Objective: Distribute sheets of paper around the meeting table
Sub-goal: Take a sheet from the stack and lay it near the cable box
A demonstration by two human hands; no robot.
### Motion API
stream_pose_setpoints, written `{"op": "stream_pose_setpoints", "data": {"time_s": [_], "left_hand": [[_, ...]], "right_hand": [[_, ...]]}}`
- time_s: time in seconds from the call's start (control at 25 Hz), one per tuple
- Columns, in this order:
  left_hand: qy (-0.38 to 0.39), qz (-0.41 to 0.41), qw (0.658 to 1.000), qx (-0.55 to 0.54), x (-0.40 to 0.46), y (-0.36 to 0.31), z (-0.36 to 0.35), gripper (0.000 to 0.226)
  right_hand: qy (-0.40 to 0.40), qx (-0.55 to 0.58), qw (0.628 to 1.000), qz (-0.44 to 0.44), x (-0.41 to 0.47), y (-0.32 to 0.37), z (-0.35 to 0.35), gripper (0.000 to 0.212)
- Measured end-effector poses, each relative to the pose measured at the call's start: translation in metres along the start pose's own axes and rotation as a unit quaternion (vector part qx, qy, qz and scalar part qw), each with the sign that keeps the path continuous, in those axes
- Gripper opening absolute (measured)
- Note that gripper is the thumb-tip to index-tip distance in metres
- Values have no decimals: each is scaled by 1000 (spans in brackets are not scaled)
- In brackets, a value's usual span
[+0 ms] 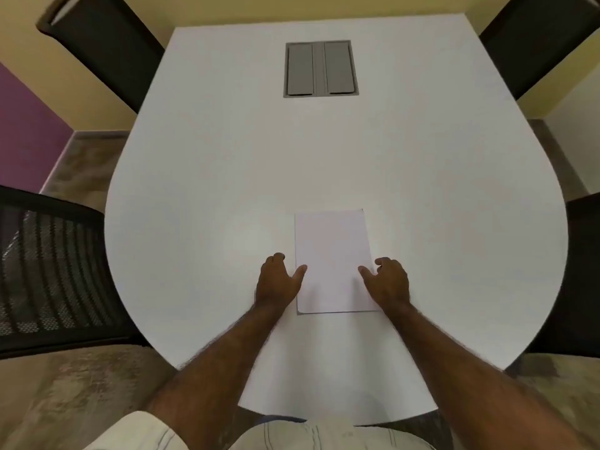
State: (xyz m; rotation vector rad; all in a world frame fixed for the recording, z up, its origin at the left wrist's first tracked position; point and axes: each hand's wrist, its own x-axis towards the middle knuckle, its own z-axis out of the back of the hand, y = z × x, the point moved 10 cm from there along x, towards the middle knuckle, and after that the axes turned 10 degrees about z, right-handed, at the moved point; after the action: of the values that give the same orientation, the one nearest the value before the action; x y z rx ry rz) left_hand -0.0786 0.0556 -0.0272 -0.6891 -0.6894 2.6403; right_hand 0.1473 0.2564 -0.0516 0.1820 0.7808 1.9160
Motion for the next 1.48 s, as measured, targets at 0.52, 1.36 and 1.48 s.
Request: {"op": "stream_pose_setpoints", "data": {"time_s": [0.52,1.36,1.48], "left_hand": [[58,98,993,-40,42,5,-48,57],[-15,145,982,-123,35,13,-34,10],[-19,165,976,-138,32,17,-29,14]], "right_hand": [[0,50,991,-126,39,-14,-21,52],[-42,147,980,-130,35,-19,-1,13],[-22,244,957,-154,32,-26,-9,6]]}}
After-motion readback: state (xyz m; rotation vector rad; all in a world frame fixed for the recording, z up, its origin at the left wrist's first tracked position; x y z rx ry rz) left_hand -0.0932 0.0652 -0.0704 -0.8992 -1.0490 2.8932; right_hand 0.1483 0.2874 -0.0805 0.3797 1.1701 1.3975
